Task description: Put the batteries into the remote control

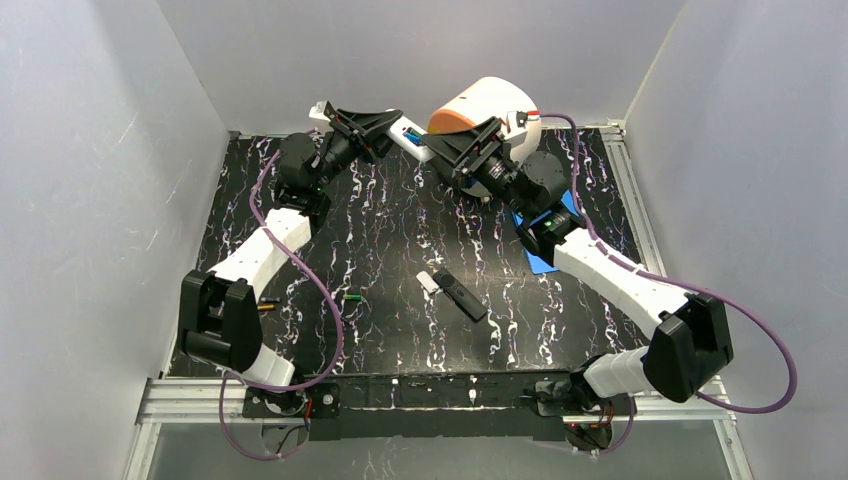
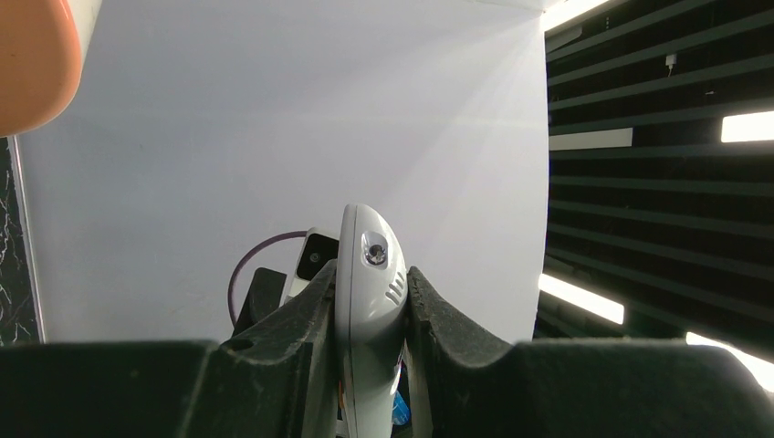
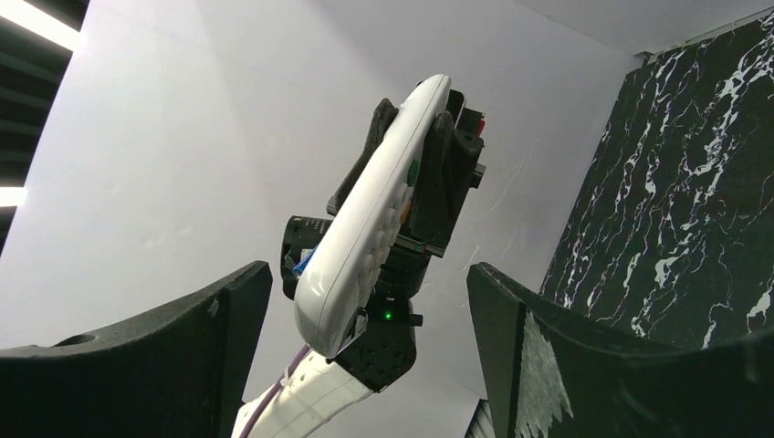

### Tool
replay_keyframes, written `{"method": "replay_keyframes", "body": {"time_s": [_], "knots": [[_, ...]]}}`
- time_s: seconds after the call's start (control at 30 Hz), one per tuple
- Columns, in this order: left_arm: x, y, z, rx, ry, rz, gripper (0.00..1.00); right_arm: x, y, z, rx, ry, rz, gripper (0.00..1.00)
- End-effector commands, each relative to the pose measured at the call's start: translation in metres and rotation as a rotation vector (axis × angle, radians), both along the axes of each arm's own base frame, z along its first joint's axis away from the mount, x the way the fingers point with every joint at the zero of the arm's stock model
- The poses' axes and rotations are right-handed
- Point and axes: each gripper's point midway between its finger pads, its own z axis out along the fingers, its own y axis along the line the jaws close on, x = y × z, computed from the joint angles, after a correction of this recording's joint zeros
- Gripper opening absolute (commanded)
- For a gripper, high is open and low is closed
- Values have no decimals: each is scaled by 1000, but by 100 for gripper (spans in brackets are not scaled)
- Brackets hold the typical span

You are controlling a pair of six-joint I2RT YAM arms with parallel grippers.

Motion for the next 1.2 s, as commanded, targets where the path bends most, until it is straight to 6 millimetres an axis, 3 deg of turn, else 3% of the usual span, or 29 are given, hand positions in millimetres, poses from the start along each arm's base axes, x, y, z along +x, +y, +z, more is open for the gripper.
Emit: {"method": "replay_keyframes", "body": {"time_s": [0.0, 0.3, 0.7, 1.17], "knots": [[-12, 1, 23, -17, -79, -5, 0, -13, -12, 31, 55, -109, -7, 88], [-13, 0, 19, -9, -79, -11, 0, -8, -6, 36, 98, -104, 9, 89], [-15, 0, 19, -10, -82, -18, 0, 3, 8, 22, 64, -52, 43, 77], [-18, 0, 33, 27, -175, 4, 0, 16, 9, -31, -106, 87, -9, 58]]}}
